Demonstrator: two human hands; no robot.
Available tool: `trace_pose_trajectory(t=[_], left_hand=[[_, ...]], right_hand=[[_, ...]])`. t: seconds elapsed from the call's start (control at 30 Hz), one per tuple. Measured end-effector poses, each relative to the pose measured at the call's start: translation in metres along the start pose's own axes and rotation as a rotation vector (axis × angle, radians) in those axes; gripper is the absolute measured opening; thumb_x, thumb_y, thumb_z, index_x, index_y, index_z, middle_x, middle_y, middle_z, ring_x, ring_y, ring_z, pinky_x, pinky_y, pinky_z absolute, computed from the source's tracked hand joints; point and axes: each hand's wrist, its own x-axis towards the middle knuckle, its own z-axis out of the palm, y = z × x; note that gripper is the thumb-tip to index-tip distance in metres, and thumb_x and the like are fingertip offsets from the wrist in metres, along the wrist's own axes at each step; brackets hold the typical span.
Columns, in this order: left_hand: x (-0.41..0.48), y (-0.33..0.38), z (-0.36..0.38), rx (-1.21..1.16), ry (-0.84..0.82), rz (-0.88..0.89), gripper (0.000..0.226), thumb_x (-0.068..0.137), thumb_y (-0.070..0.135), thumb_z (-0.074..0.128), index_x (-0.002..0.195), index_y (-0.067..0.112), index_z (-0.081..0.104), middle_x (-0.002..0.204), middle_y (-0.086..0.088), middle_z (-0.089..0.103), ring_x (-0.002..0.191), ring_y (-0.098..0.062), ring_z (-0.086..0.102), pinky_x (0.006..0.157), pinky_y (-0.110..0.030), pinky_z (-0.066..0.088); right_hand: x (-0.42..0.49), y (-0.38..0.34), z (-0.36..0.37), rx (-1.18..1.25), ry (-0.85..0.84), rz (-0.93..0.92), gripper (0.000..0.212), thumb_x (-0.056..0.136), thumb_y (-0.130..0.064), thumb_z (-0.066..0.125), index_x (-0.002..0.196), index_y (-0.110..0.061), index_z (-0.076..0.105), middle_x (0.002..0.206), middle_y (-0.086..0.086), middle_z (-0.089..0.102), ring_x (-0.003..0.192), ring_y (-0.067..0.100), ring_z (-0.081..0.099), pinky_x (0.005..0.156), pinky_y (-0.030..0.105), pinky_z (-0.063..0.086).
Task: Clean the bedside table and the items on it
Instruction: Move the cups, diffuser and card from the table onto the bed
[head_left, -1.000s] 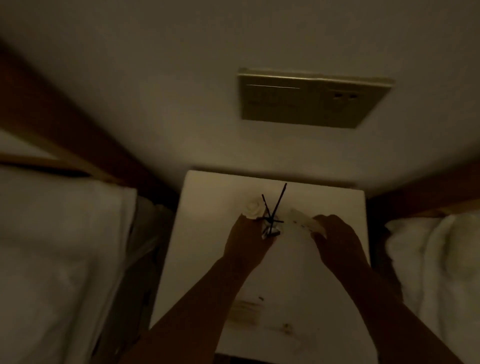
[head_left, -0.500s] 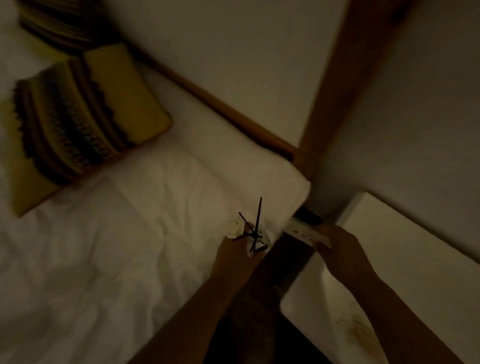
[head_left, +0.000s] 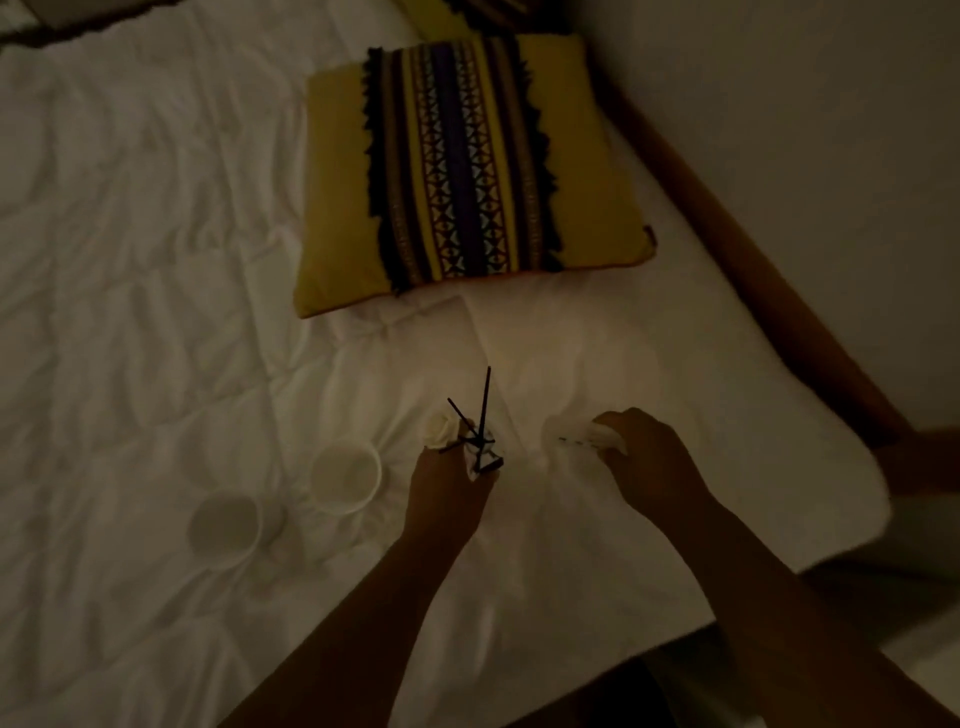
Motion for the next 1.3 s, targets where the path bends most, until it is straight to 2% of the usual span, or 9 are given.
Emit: trace_pose_trajectory(t=[0.27, 0.43, 0.57, 0.7, 0.83, 0.93, 1.03, 1.13, 1.3], left_hand=[[0.035, -0.038, -0.002, -0.037, 0.098, -0.081, 0.040, 0.077, 0.017, 0.076, 0.114, 0.017, 0.062, 0.114, 0.001, 0.064, 0.108, -0.017, 0.058, 0.092, -0.026, 0.044], [0.041, -0.052, 0.008, -0.046, 0.059, -0.123, 0.044, 0.080, 0.022, 0.074, 0.120, 0.015, 0.060, 0.122, -0.003, 0.060, 0.117, -0.021, 0.053, 0.102, -0.040, 0.043], [0.045, -0.053, 0.012, -0.024, 0.068, -0.137, 0.043, 0.079, 0.024, 0.073, 0.120, 0.018, 0.060, 0.121, -0.002, 0.060, 0.116, -0.022, 0.053, 0.102, -0.041, 0.043], [0.042, -0.047, 0.011, -0.063, 0.085, -0.173, 0.038, 0.079, 0.021, 0.071, 0.116, 0.018, 0.060, 0.117, -0.003, 0.059, 0.112, -0.023, 0.055, 0.099, -0.042, 0.046], [0.030, -0.037, 0.009, 0.015, 0.048, -0.213, 0.038, 0.083, 0.019, 0.068, 0.120, 0.010, 0.060, 0.128, -0.010, 0.055, 0.123, -0.027, 0.049, 0.108, -0.039, 0.037], [0.015, -0.026, 0.004, 0.084, 0.030, -0.252, 0.052, 0.080, 0.014, 0.071, 0.130, 0.008, 0.055, 0.137, -0.012, 0.049, 0.130, -0.028, 0.042, 0.113, -0.034, 0.030], [-0.004, -0.011, -0.002, 0.182, -0.030, -0.324, 0.068, 0.080, 0.016, 0.072, 0.139, 0.004, 0.039, 0.139, -0.017, 0.039, 0.129, -0.032, 0.039, 0.109, -0.035, 0.033], [-0.026, 0.007, -0.006, 0.235, -0.077, -0.350, 0.067, 0.082, 0.021, 0.071, 0.139, 0.008, 0.039, 0.132, -0.015, 0.043, 0.121, -0.032, 0.048, 0.101, -0.038, 0.042], [-0.062, 0.055, -0.012, 0.350, -0.079, -0.150, 0.047, 0.086, 0.019, 0.066, 0.130, 0.014, 0.049, 0.129, -0.007, 0.048, 0.109, -0.023, 0.057, 0.089, -0.028, 0.046]], right_hand=[[0.059, -0.038, 0.036, -0.090, -0.061, -0.023, 0.022, 0.090, -0.005, 0.051, 0.103, -0.006, 0.068, 0.101, 0.015, 0.062, 0.089, 0.030, 0.062, 0.076, 0.038, 0.052], [0.071, -0.036, 0.054, -0.149, -0.053, 0.037, 0.027, 0.088, -0.002, 0.048, 0.106, -0.008, 0.067, 0.106, 0.017, 0.060, 0.096, 0.034, 0.060, 0.079, 0.035, 0.046], [0.074, -0.034, 0.060, -0.152, -0.029, 0.066, 0.031, 0.086, -0.002, 0.050, 0.113, -0.007, 0.064, 0.113, 0.017, 0.059, 0.104, 0.035, 0.056, 0.091, 0.042, 0.046], [0.071, -0.034, 0.055, -0.138, -0.056, 0.062, 0.027, 0.086, -0.006, 0.053, 0.111, -0.007, 0.062, 0.111, 0.017, 0.056, 0.104, 0.035, 0.055, 0.087, 0.042, 0.047], [0.059, -0.037, 0.046, -0.061, -0.087, 0.108, 0.047, 0.087, -0.016, 0.060, 0.133, -0.014, 0.048, 0.129, 0.016, 0.047, 0.118, 0.032, 0.049, 0.097, 0.042, 0.046], [0.043, -0.037, 0.037, -0.038, -0.064, 0.157, 0.060, 0.088, -0.019, 0.062, 0.141, -0.015, 0.034, 0.135, 0.016, 0.040, 0.119, 0.032, 0.048, 0.093, 0.041, 0.049], [0.021, -0.030, 0.025, -0.041, -0.067, 0.206, 0.061, 0.088, -0.024, 0.063, 0.139, -0.012, 0.033, 0.132, 0.017, 0.042, 0.114, 0.033, 0.051, 0.087, 0.039, 0.048], [-0.004, -0.023, 0.013, -0.053, -0.154, 0.215, 0.060, 0.090, -0.032, 0.060, 0.140, -0.012, 0.033, 0.131, 0.016, 0.045, 0.116, 0.032, 0.051, 0.092, 0.040, 0.048], [-0.058, -0.012, -0.020, -0.021, -0.269, 0.161, 0.058, 0.094, -0.036, 0.051, 0.144, -0.013, 0.031, 0.131, 0.013, 0.052, 0.119, 0.028, 0.051, 0.097, 0.036, 0.043]])
